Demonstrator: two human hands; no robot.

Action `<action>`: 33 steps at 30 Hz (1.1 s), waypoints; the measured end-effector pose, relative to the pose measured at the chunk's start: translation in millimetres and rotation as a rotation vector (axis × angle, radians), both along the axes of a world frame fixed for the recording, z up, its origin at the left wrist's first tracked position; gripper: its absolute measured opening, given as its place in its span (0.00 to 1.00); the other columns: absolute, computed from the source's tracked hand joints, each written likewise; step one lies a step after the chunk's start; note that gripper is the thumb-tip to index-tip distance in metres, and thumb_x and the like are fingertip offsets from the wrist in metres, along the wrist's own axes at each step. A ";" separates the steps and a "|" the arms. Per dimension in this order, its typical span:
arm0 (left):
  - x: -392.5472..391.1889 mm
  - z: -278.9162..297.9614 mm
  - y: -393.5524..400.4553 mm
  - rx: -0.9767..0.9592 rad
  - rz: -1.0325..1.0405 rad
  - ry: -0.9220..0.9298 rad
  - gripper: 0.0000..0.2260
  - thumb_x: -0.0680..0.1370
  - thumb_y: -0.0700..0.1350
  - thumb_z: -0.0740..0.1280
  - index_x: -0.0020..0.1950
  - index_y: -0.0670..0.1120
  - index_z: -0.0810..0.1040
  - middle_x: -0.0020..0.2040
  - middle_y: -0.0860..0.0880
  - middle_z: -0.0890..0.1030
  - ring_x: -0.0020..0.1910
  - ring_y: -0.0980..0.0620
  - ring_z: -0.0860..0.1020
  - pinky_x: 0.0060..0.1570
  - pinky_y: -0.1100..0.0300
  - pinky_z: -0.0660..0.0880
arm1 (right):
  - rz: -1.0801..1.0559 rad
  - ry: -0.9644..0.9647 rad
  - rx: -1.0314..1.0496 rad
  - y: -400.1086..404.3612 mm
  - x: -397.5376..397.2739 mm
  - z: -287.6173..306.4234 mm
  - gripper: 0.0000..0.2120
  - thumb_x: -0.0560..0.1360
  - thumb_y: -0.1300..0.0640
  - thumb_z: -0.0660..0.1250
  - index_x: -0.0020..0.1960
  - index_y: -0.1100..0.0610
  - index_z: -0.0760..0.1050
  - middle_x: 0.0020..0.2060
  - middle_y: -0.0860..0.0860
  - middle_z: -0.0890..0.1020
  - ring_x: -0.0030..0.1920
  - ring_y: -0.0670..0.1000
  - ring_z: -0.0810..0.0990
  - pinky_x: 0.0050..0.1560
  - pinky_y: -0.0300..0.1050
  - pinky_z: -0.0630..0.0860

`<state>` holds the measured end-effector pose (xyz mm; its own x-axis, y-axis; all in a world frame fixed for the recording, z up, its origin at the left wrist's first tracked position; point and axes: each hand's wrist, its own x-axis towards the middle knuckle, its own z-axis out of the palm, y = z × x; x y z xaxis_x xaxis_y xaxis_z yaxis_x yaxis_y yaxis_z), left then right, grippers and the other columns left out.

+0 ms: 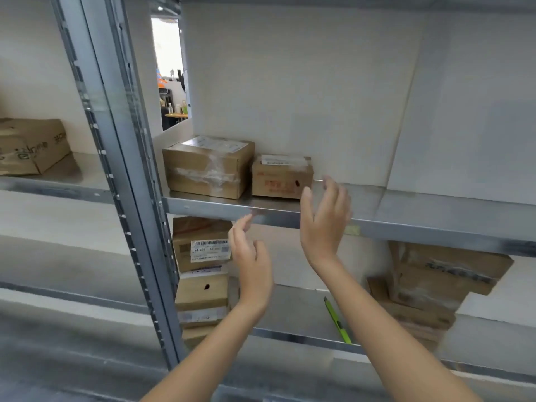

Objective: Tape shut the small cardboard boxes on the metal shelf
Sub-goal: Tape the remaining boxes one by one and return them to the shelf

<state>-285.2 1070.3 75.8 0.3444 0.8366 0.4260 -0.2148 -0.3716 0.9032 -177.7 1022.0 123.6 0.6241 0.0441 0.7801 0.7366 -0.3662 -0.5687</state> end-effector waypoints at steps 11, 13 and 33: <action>-44.4 -62.0 112.4 -0.419 0.353 0.350 0.22 0.81 0.40 0.59 0.75 0.44 0.63 0.75 0.43 0.61 0.73 0.44 0.61 0.70 0.51 0.61 | 0.654 1.036 -0.184 96.2 -30.1 -105.6 0.27 0.82 0.41 0.49 0.76 0.53 0.59 0.75 0.52 0.64 0.74 0.54 0.63 0.69 0.45 0.58; -48.0 -68.2 119.2 -0.407 0.307 0.394 0.25 0.81 0.38 0.60 0.77 0.45 0.59 0.76 0.43 0.59 0.73 0.44 0.62 0.71 0.51 0.61 | 0.679 1.159 -0.181 113.6 -27.5 -104.7 0.29 0.81 0.37 0.46 0.78 0.49 0.54 0.77 0.50 0.59 0.76 0.54 0.59 0.73 0.49 0.54; -39.7 -75.0 123.8 -0.494 0.060 0.448 0.36 0.81 0.33 0.56 0.79 0.51 0.36 0.80 0.47 0.52 0.78 0.46 0.54 0.76 0.46 0.55 | 0.878 1.291 -0.262 108.2 -27.9 -101.3 0.33 0.77 0.30 0.42 0.77 0.45 0.57 0.74 0.49 0.66 0.74 0.53 0.62 0.73 0.55 0.56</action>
